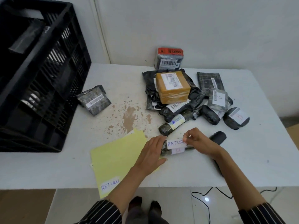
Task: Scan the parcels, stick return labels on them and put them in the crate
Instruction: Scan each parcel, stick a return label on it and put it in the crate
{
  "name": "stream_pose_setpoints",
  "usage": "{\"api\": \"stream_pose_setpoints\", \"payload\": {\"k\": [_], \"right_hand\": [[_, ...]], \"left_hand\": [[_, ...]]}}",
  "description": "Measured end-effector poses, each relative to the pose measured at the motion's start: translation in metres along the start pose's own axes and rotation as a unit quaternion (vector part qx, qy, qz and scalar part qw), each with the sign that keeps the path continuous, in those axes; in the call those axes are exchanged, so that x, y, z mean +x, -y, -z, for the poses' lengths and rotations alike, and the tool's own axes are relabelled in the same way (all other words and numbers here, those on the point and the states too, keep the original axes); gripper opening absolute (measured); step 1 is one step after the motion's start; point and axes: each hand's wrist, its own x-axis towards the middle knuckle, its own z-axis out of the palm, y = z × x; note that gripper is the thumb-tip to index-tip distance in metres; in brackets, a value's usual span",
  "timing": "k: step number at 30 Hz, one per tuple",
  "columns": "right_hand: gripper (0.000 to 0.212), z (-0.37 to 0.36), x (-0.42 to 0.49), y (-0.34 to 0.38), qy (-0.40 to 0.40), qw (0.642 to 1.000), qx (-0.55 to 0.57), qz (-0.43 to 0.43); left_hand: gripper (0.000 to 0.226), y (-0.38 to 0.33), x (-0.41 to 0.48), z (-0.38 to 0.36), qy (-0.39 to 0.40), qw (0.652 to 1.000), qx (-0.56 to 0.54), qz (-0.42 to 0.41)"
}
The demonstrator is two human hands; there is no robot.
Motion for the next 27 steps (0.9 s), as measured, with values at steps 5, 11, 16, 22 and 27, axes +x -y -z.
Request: {"api": "stream_pose_setpoints", "payload": {"k": [5,11,16,22,27], "right_hand": [[0.027,-0.014,0.012,-0.013,-0.008,0.999,-0.028,-0.013],[0.011,-0.036,0.015,-0.016,-0.113,0.987,-0.112,-0.004],[0.017,-0.064,0.008,-0.02,-0.274,0.952,-0.133,0.02],[0.048,-0.084,0.014,-0.007,-0.35,0.926,-0.139,-0.033],[0.083,-0.081,0.004,-0.015,-0.301,0.927,-0.222,0.013]], "left_hand": [[0.065,-0.003,0.008,-0.008,-0.012,1.0,-0.015,0.01],[0.062,0.002,0.007,-0.014,-0.02,1.0,0.004,-0.005],[0.057,0.0,0.008,-0.014,-0.01,0.999,-0.017,0.03],[0.061,-0.008,0.005,-0.014,-0.022,0.998,-0.033,0.056],[0.063,-0.003,0.005,-0.017,-0.02,0.993,-0.074,0.087]]}}
